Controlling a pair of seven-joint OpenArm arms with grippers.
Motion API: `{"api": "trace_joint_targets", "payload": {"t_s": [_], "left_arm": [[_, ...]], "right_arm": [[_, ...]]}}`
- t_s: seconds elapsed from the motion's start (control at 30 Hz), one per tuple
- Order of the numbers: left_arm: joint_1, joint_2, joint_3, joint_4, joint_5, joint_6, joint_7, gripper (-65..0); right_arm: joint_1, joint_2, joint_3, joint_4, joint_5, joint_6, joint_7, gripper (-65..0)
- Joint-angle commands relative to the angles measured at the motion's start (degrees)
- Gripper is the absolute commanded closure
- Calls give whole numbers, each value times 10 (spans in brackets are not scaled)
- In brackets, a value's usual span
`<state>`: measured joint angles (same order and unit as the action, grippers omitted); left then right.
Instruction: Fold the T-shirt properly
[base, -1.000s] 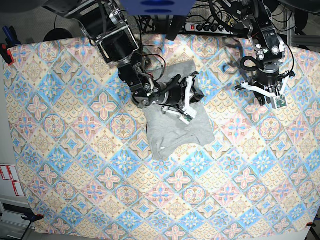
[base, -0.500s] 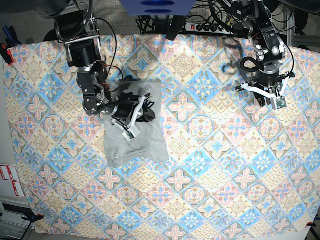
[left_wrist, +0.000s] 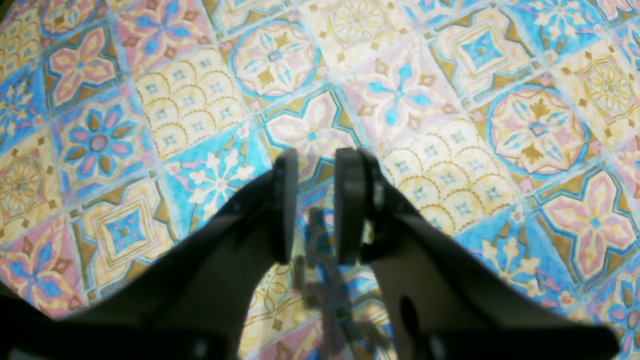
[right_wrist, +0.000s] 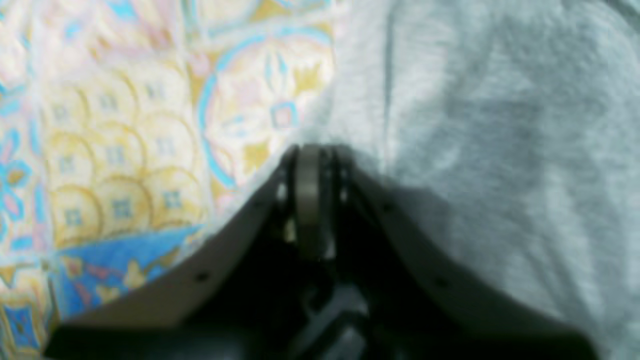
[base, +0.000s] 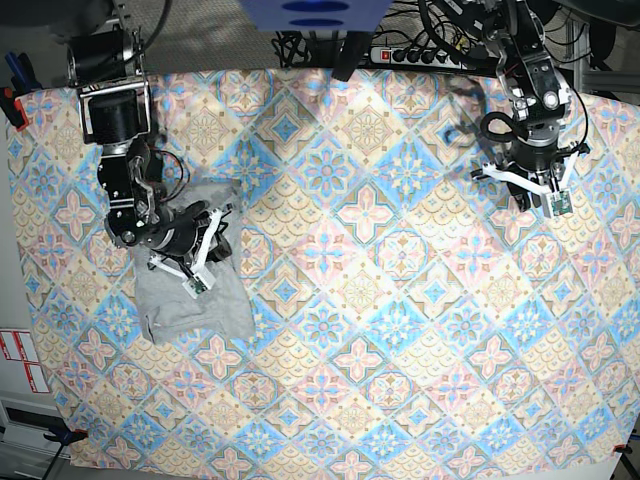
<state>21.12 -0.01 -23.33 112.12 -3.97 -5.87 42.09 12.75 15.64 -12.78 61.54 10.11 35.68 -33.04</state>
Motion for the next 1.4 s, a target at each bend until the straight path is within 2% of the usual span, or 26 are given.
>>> {"api": "trace_joint_targets", "payload": {"t_s": [0.0, 0.2, 0.27, 0.33, 0.4, 0.53, 0.77, 0.87, 0.97, 1.07, 1.23, 1.37], "left_arm": [[11, -4, 0, 12, -1, 0, -10, -122], [61, -32, 5, 27, -2, -1, -10, -122], [82, -32, 5, 34, -2, -1, -10, -122], [104, -35, 4, 39, -2, -1, -10, -122], [126, -49, 6, 39, -3, -1, -12, -122], [179, -72, 11, 52, -53, -1, -11, -122], [293, -115, 10, 69, -148, -1, -14, -115], [330, -119, 10, 69, -181, -1, -14, -74], [370, -119, 14, 68, -210, -1, -14, -30], [398, -119, 14, 66, -224, -1, -14, -8], [428, -118, 16, 41, -223, -1, -14, 0], [423, -117, 16, -28, -222, -1, -14, 0]], "right_arm": [[-4, 15, 4, 47, 9, 2, 3, -45], [-143, 13, 105, 281, 10, 2, -76, -45], [-189, 1, 140, 346, 10, 2, -95, -45], [-231, -17, 181, 397, 10, 2, -97, -45], [-274, -21, 213, 424, 10, 2, -97, -45], [-360, -22, 267, 468, 10, 2, -97, -44], [-501, -23, 360, 494, 14, 2, -97, -15], [-550, -23, 383, 494, 57, 2, -96, -11], [-599, -23, 402, 492, 124, 2, -96, -11], [-641, -24, 412, 491, 155, 2, -96, -11], [-691, -24, 414, 471, 154, 2, -95, -10], [-694, -24, 411, 399, 153, 2, -96, -2]]}}
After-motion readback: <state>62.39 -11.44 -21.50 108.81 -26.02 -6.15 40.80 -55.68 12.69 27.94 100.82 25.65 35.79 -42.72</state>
